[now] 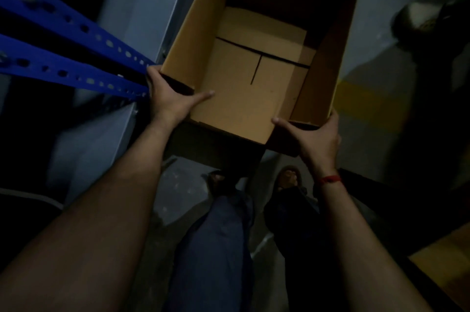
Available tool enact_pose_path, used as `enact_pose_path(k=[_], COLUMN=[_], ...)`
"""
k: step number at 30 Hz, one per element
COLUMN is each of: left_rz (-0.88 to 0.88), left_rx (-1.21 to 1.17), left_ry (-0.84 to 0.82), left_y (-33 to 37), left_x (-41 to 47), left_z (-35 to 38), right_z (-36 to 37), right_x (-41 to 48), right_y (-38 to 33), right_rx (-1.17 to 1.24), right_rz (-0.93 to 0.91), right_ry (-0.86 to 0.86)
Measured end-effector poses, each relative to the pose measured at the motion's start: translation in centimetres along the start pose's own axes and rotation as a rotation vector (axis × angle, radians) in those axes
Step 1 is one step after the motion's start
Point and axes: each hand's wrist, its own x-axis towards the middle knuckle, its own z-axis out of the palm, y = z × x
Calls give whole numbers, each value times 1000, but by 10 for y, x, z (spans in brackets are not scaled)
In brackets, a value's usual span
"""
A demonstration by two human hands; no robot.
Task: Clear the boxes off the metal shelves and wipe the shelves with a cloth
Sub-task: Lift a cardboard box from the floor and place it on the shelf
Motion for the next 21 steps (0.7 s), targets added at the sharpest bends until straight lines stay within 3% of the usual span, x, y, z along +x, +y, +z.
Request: enact_pose_path(k=[2,8,13,21], left_rz=[35,95,193,293], left_rx=[53,49,34,244], left_ry=[12,178,158,92], left_y=[5,22,56,109], left_x=[-5,-21,-43,-75], left_z=[-1,-1,-30,-118], right_z=[-9,-34,-72,-129], right_x=[-1,1,-17,-87], right_y=[-1,-17,-60,-131], right_rx=[-70,-335,-446,-547], right_rz=[-41,-222,-248,-194], right_ry=[-16,142,97,62])
